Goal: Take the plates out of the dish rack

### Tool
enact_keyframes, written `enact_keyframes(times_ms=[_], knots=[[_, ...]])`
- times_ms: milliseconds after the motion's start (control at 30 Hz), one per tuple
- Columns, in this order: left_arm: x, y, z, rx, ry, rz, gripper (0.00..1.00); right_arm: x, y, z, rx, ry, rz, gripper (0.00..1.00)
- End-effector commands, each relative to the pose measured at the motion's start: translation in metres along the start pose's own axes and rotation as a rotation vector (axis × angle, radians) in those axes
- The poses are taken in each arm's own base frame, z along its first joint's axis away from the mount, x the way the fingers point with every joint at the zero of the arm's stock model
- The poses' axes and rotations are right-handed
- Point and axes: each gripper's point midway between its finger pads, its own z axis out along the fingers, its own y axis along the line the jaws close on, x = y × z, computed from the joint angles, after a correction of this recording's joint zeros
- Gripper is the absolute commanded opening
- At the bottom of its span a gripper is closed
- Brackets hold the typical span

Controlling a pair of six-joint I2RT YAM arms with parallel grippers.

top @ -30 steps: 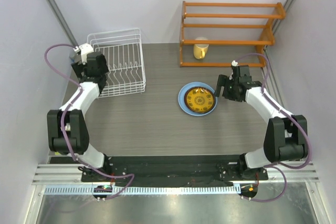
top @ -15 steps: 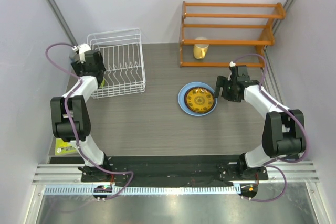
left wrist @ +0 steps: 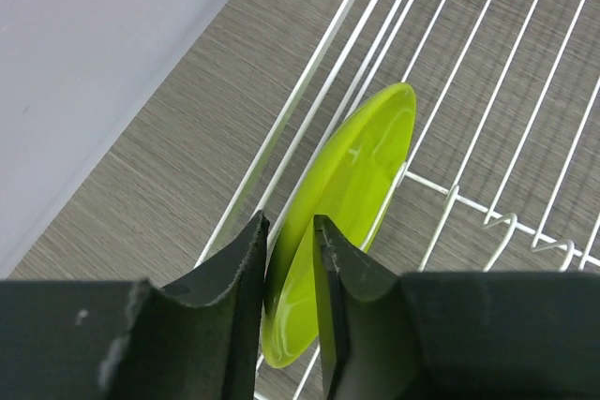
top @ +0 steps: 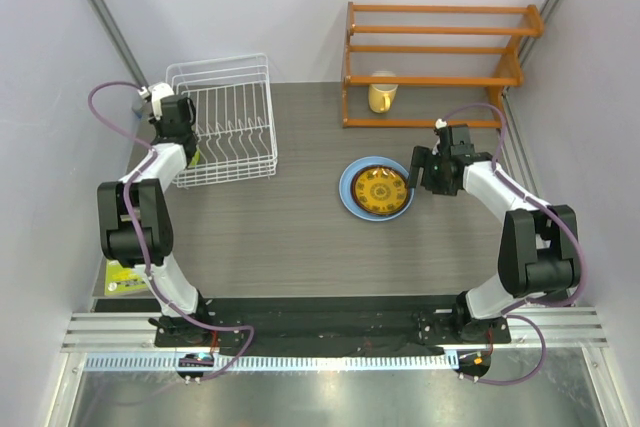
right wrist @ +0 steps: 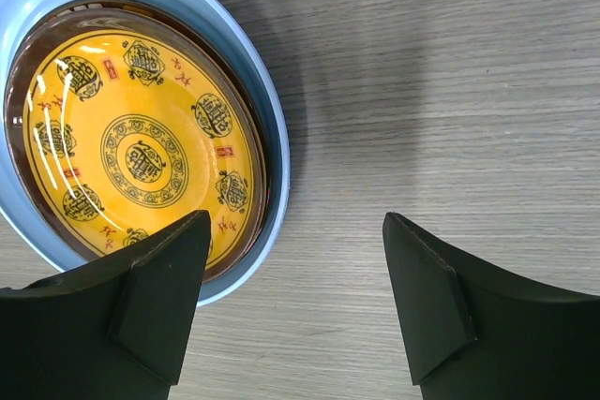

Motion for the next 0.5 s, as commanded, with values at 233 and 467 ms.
enact_keyframes(times_ms=[233,467], knots=[[-0.017,-0.009,0.006,0.029,-0.024,-0.027,0.0,-0.019,0.007,-0.003,-0.026,-0.044,-0.014,0.8],[-0.041,-0.011,-0.006,0.065,-0.06,0.007,0.0,-0.017,0.006,-0.001,-0.026,-0.035,-0.015,0.8]])
